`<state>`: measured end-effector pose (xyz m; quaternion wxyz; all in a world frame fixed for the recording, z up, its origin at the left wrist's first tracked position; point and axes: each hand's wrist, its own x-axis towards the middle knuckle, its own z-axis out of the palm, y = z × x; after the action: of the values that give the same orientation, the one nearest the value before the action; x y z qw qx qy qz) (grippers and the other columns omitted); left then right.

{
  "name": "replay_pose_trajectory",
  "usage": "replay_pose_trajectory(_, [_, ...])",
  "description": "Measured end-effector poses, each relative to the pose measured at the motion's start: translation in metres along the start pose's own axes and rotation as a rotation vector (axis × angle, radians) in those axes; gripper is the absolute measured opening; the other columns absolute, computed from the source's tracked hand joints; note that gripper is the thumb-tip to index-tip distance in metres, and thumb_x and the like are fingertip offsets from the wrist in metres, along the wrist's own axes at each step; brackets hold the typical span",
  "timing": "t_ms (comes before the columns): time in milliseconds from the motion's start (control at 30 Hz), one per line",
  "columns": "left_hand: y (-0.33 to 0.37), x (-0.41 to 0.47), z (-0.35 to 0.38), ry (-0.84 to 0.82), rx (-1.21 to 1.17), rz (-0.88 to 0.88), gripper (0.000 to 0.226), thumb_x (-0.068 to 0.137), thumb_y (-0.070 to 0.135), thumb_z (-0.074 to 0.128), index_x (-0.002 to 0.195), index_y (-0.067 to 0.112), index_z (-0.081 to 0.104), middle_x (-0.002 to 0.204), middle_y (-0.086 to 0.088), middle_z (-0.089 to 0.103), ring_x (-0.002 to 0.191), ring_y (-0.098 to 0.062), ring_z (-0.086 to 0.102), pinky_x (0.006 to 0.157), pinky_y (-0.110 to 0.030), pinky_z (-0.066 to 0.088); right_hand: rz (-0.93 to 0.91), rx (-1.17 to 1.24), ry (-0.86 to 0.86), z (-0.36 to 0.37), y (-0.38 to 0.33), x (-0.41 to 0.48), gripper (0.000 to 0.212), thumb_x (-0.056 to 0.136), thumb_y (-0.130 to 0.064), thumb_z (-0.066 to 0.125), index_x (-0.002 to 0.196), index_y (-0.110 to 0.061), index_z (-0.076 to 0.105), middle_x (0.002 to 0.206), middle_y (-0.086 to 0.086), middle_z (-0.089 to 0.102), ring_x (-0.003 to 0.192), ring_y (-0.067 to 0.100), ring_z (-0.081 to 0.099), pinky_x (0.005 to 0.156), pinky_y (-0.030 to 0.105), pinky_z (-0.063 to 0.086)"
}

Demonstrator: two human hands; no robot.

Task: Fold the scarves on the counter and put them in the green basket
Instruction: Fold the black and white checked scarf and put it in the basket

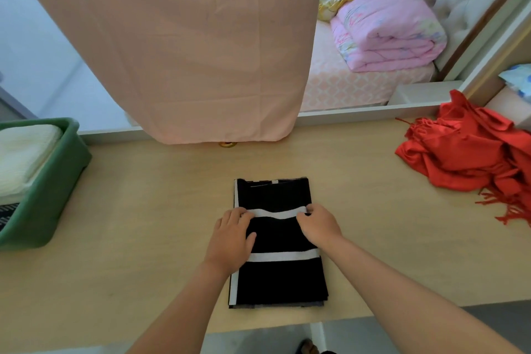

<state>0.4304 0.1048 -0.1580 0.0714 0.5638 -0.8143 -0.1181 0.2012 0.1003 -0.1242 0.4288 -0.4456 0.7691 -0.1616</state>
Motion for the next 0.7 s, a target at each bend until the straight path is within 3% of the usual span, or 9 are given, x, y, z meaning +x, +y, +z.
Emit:
replay_pose_trajectory(67, [0.000, 0.009, 0.000, 0.089, 0.012, 0.016, 0.040, 0.096, 0.034, 0.047, 0.132, 0.019, 0.050, 0.132, 0.002, 0.047, 0.121, -0.019, 0.046, 0.099, -0.035, 0.041, 0.020, 0.068, 0.028, -0.001, -0.010, 0.019, 0.055, 0.098, -0.033, 0.049, 0.148, -0.012, 0.041, 0.141, 0.004, 0.053, 0.118, 0.020, 0.055, 0.088, 0.026, 0.041])
replay_pose_trajectory(133, [0.000, 0.017, 0.001, 0.173, 0.025, 0.020, 0.039, 0.095, 0.031, 0.042, 0.130, 0.016, 0.051, 0.130, 0.000, 0.049, 0.117, -0.021, 0.049, 0.095, -0.036, 0.046, 0.038, 0.102, 0.044, 0.000, -0.016, 0.035, 0.057, 0.098, -0.032, 0.053, 0.149, -0.011, 0.041, 0.145, 0.005, 0.051, 0.126, 0.022, 0.053, 0.092, 0.026, 0.040])
replay_pose_trajectory(200, [0.000, 0.022, 0.004, 0.230, 0.032, 0.004, 0.041, 0.096, 0.029, 0.039, 0.133, 0.013, 0.049, 0.134, -0.004, 0.049, 0.121, -0.024, 0.048, 0.096, -0.040, 0.047, 0.008, 0.107, 0.052, 0.002, -0.021, 0.046, 0.043, 0.097, -0.025, 0.056, 0.137, -0.012, 0.057, 0.130, 0.003, 0.063, 0.113, 0.020, 0.061, 0.087, 0.026, 0.046])
replay_pose_trajectory(267, [-0.001, 0.025, 0.008, 0.246, 0.037, -0.003, 0.046, 0.097, 0.029, 0.041, 0.140, 0.011, 0.044, 0.143, -0.007, 0.044, 0.131, -0.026, 0.043, 0.104, -0.043, 0.044, -0.052, 0.174, 0.099, 0.003, -0.026, 0.052, 0.027, 0.095, -0.019, 0.054, 0.118, -0.017, 0.068, 0.105, -0.003, 0.069, 0.093, 0.014, 0.064, 0.069, 0.024, 0.049])
replay_pose_trajectory(400, [-0.013, 0.024, 0.026, 0.034, 0.157, 0.118, 0.066, 0.101, 0.048, 0.032, 0.157, 0.017, 0.016, 0.164, -0.008, 0.010, 0.151, -0.025, 0.008, 0.119, -0.043, 0.024, -0.062, 0.241, 0.262, -0.002, -0.022, 0.066, 0.014, 0.097, -0.018, 0.048, 0.102, -0.021, 0.061, 0.097, -0.005, 0.065, 0.089, 0.017, 0.062, 0.068, 0.030, 0.045])
replay_pose_trajectory(500, [-0.024, 0.019, 0.039, -0.104, 0.200, 0.078, 0.071, 0.098, 0.059, 0.024, 0.158, 0.022, 0.009, 0.165, -0.007, 0.001, 0.152, -0.024, 0.002, 0.120, -0.045, 0.021, -0.005, 0.176, 0.252, -0.008, -0.007, 0.082, 0.017, 0.100, -0.020, 0.049, 0.112, -0.020, 0.060, 0.104, -0.003, 0.063, 0.089, 0.015, 0.058, 0.073, 0.030, 0.043])
replay_pose_trajectory(567, [-0.026, 0.023, 0.036, -0.106, 0.167, 0.017, 0.069, 0.096, 0.058, 0.028, 0.156, 0.026, 0.020, 0.164, -0.006, 0.009, 0.151, -0.026, 0.007, 0.121, -0.045, 0.018, 0.006, 0.105, 0.171, -0.013, -0.002, 0.090, 0.024, 0.099, -0.020, 0.051, 0.122, -0.016, 0.058, 0.112, 0.000, 0.062, 0.093, 0.015, 0.056, 0.078, 0.030, 0.044])
replay_pose_trajectory(633, [-0.020, 0.035, 0.027, -0.011, 0.161, 0.039, 0.056, 0.094, 0.049, 0.037, 0.141, 0.020, 0.049, 0.156, -0.009, 0.033, 0.146, -0.029, 0.027, 0.117, -0.046, 0.026, -0.007, 0.039, 0.126, -0.014, -0.003, 0.094, 0.031, 0.098, -0.019, 0.051, 0.130, -0.017, 0.052, 0.121, 0.002, 0.060, 0.099, 0.018, 0.057, 0.084, 0.034, 0.049])
replay_pose_trajectory(700, [-0.009, 0.055, 0.021, 0.077, 0.148, 0.073, 0.044, 0.095, 0.039, 0.038, 0.125, 0.016, 0.060, 0.145, -0.009, 0.048, 0.137, -0.027, 0.039, 0.113, -0.043, 0.032, -0.082, -0.133, 0.222, -0.012, -0.007, 0.089, 0.044, 0.095, -0.013, 0.051, 0.138, -0.017, 0.042, 0.130, 0.005, 0.051, 0.110, 0.023, 0.055, 0.092, 0.037, 0.049])
